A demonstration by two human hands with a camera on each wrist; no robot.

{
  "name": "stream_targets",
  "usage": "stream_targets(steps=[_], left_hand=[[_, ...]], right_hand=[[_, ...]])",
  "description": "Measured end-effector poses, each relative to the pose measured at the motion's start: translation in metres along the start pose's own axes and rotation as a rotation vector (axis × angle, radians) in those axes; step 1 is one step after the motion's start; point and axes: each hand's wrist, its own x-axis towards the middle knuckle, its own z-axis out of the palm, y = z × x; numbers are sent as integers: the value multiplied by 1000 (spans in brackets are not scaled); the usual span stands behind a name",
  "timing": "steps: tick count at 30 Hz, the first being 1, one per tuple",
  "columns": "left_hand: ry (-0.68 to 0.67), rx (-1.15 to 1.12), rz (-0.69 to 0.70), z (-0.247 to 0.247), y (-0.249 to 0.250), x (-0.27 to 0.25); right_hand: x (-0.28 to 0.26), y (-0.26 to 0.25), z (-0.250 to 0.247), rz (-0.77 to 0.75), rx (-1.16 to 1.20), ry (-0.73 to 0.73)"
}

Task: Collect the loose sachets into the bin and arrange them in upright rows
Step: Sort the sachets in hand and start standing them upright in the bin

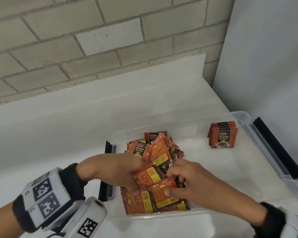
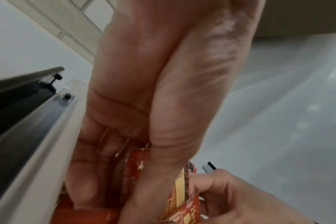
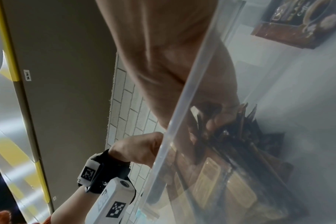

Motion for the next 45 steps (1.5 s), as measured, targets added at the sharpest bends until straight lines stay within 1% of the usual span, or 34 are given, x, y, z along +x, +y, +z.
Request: stream_targets(steps=[3, 6, 10, 13, 16, 20, 22, 24, 25, 27, 30, 32, 33, 34, 36, 38, 40, 43, 45], left_hand=[[-32, -72, 43, -11, 1, -5], [37, -192, 96, -28, 5, -12], [135, -439, 133, -45, 15, -15], [161, -516, 188, -51, 28, -7], [142, -533, 227, -50, 43, 7], [91, -448, 266, -47, 60, 27], [97, -400, 300, -47, 71, 34], [121, -361, 324, -48, 81, 39], [146, -347, 337, -48, 86, 42], [250, -344, 330, -49, 92, 50], [412, -494, 298, -54, 97, 59], [476, -605, 317, -56, 97, 61], [478, -693, 346, -56, 96, 62], [445, -814, 380, -56, 95, 64], [296, -1016, 443, -49, 94, 71], [158, -1096, 535, -38, 99, 78], [117, -1208, 595, -29, 106, 83], [128, -1355, 568, -24, 111, 90], [115, -1388, 592, -23, 109, 94]], right_hand=[[-1, 4, -1, -26, 89, 4], [-3, 9, -7, -2, 327, -9], [-9, 6, -17, -5, 708, 72], [-13, 4, -25, -16, 922, 129], [-16, 5, -34, -21, 1037, 184], [-22, 14, -43, -9, 1054, 254], [-27, 18, -45, -34, 1049, 299], [-31, 24, -46, -78, 1024, 387], [-32, 27, -47, -94, 1014, 443], [-35, 31, -51, -125, 1015, 539], [-37, 34, -59, -186, 1029, 683], [-38, 33, -66, -244, 1070, 780], [-38, 33, -70, -278, 1086, 821], [-38, 32, -73, -307, 1100, 858], [-37, 29, -76, -355, 1129, 912], [-35, 26, -75, -394, 1146, 906], [-31, 26, -71, -389, 1147, 837], [-28, 33, -63, -315, 1033, 761], [-29, 37, -61, -269, 943, 753]])
